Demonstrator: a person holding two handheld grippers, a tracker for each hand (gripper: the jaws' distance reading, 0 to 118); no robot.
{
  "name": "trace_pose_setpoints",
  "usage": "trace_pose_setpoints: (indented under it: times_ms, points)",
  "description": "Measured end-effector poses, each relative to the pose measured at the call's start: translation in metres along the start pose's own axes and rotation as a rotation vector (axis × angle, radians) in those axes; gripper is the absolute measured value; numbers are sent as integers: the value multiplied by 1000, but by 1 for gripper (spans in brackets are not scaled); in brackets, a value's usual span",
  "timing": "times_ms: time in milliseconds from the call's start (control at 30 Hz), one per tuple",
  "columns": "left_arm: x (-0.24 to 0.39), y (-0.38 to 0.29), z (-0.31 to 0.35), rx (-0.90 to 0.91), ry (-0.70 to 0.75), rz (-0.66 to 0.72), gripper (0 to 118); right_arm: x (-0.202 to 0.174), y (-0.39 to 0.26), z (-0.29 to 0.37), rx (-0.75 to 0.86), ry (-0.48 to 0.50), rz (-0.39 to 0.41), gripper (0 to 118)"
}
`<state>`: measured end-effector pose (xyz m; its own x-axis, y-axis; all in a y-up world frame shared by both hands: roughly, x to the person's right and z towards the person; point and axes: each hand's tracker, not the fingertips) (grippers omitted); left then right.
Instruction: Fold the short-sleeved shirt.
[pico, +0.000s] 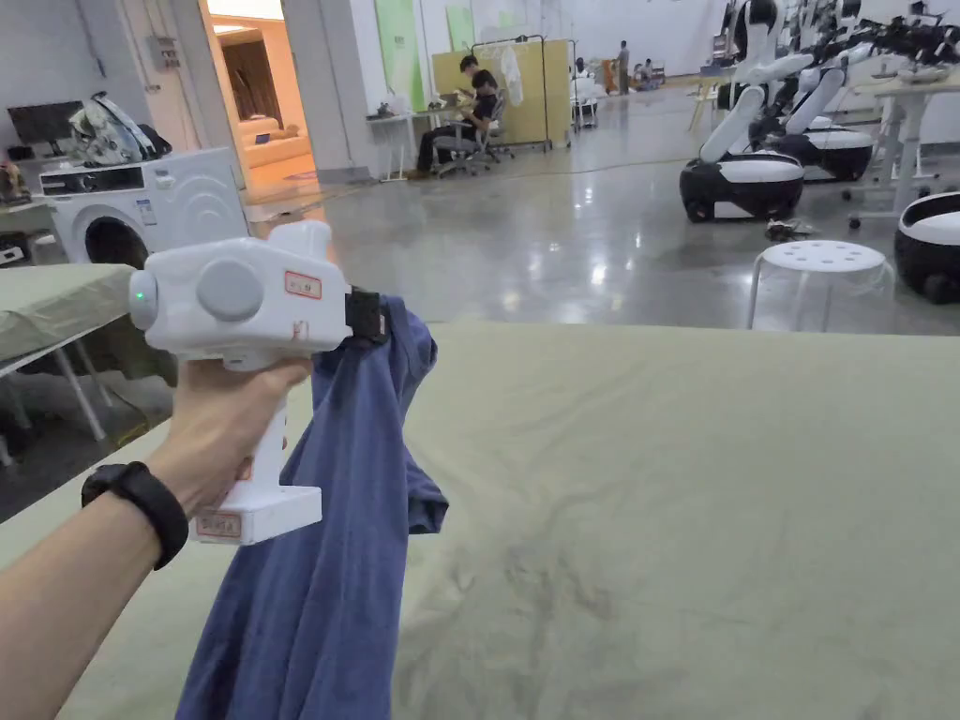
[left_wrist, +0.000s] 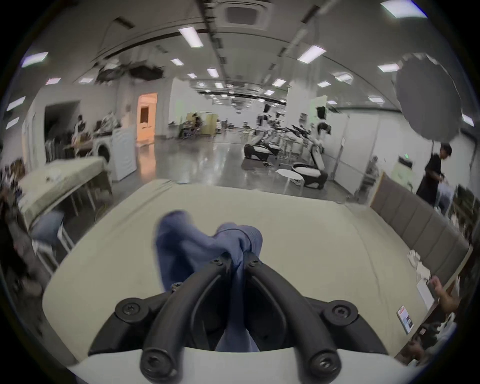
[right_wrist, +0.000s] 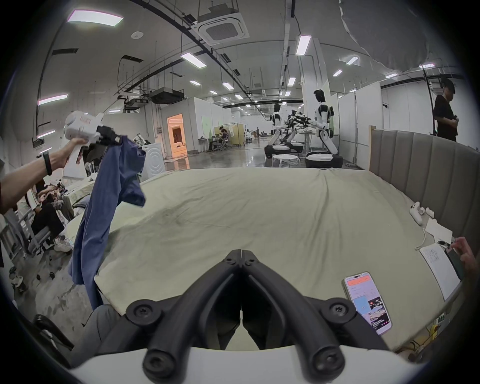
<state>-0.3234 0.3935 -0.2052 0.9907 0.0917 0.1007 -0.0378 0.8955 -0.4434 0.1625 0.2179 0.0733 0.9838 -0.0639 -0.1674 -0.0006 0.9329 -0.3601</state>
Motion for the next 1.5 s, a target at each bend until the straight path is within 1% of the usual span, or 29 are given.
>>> trace_pose_setpoints:
  times_ms: [33, 100, 133, 200, 300, 433, 467, 567, 667, 700, 733, 767, 800, 833, 867, 900, 967, 1067, 1133, 1233, 1300, 1367, 1400, 1433, 1467, 1500]
  points:
    - [13, -2, -5, 6, -27, -2, 7, 0, -1, 1, 1, -6, -3, 0]
    - [47, -11, -25, -15, -149, 7, 7, 3, -3, 6, 1, -18, -14, 0]
    - [62, -19, -31, -17, -180, 17, 7, 5, -3, 7, 2, -21, -20, 0]
    - [109, -46, -50, -73, -333, 56, 7, 8, -4, 13, 10, -35, -46, 0]
    - [192, -106, -68, -162, -521, 44, 7, 17, -6, 25, 20, -58, -79, 0]
    - [302, -198, -76, -388, -786, 24, 8, 32, -12, 49, 14, -144, -71, 0]
    - [326, -221, -73, -433, -852, -3, 8, 36, -14, 55, 10, -163, -74, 0]
    - [383, -279, -54, -517, -933, -100, 8, 47, -19, 75, 2, -225, -91, 0]
    - [409, -315, -32, -569, -1018, -149, 8, 55, -25, 88, -6, -264, -111, 0]
    - [416, -324, -25, -556, -1009, -182, 9, 56, -27, 88, -6, -268, -117, 0]
    - [419, -328, -19, -539, -984, -255, 13, 58, -28, 88, -8, -270, -123, 0]
    - [420, -333, -14, -507, -958, -337, 25, 58, -29, 87, -10, -269, -129, 0]
    - [417, -332, -11, -493, -967, -345, 47, 58, -30, 85, -14, -265, -133, 0]
    - [412, -327, -9, -507, -977, -311, 60, 57, -29, 83, -18, -259, -135, 0]
    - [398, -319, -6, -485, -995, -285, 62, 54, -28, 81, -17, -249, -133, 0]
    - [386, -306, 2, -433, -990, -262, 62, 52, -26, 79, -6, -233, -129, 0]
    - [353, -278, 26, -284, -943, -278, 62, 46, -18, 74, 11, -191, -132, 0]
    - [284, -233, 75, -73, -776, -235, 62, 35, -3, 65, 60, -133, -119, 0]
    - [237, -212, 107, 60, -646, -203, 62, 27, 5, 59, 84, -111, -91, 0]
    - [185, -200, 161, 249, -355, -229, 62, 18, 15, 51, 114, -77, -61, 0]
    - [161, -205, 184, 334, -161, -271, 62, 11, 20, 48, 134, -60, -55, 0]
    - [144, -213, 204, 396, -36, -297, 62, 6, 21, 47, 153, -46, -49, 0]
    - [139, -218, 212, 411, 15, -288, 61, 4, 22, 47, 164, -37, -43, 0]
    - [135, -221, 218, 407, 35, -279, 59, 2, 24, 47, 167, -24, -36, 0]
    - [128, -225, 225, 399, 9, -267, 55, 0, 25, 47, 166, -17, -28, 0]
    - [122, -230, 231, 397, -13, -254, 36, -9, 28, 48, 167, -19, -17, 0]
